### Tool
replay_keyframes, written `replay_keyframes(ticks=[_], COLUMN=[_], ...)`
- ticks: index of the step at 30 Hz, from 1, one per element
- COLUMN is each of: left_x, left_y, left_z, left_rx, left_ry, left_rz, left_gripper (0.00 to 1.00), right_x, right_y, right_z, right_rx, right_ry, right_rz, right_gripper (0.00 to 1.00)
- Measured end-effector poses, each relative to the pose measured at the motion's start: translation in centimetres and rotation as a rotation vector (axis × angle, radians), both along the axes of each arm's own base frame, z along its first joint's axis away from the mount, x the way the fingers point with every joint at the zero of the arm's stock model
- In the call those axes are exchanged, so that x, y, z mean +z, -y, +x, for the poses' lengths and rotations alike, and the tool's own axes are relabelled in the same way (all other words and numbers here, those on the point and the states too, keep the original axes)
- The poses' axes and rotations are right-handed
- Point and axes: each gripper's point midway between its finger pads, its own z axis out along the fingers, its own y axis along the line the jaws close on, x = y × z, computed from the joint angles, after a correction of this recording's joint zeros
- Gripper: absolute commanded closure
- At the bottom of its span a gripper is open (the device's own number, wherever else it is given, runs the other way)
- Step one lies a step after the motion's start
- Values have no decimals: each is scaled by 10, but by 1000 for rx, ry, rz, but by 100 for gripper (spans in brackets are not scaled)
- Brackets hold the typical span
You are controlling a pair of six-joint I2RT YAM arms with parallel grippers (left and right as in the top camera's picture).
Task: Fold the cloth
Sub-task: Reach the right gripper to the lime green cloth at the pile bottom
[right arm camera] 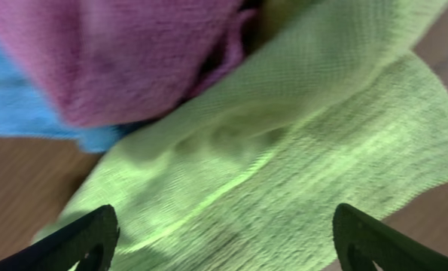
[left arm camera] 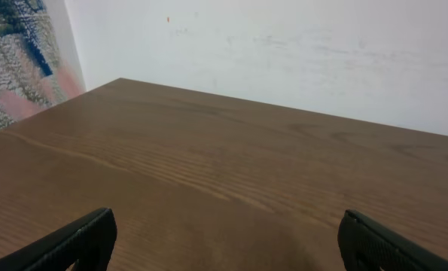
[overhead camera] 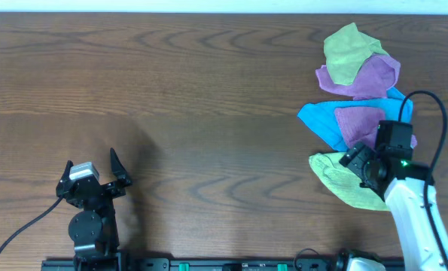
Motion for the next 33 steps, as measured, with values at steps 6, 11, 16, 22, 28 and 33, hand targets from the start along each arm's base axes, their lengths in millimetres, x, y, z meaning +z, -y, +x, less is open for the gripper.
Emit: replay_keyframes(ticks=[6, 11, 16, 22, 28, 33], left_x=[0, 0, 0, 0, 0, 0], left_y=[0, 0, 0, 0, 0, 0], left_z=[0, 0, 0, 0, 0, 0], left_rx=[0, 0, 0, 0, 0, 0], left_ry=[0, 0, 0, 0, 0, 0], left_rz=[0, 0, 0, 0, 0, 0], left_gripper=[5, 5, 5, 4, 5, 5], right_x=[-8, -3, 5, -5, -12, -12], right_y=[28, 52, 64, 71, 73, 68], right_z=[-9, -5, 8, 20, 30, 38], right_rx=[-92, -159, -173, -145, -116, -97], right_ry=[-49, -13, 44, 43, 47, 83], right_rz=[-67, -137, -187, -212, -219, -185], right_gripper=[21, 23, 25, 43, 84, 99])
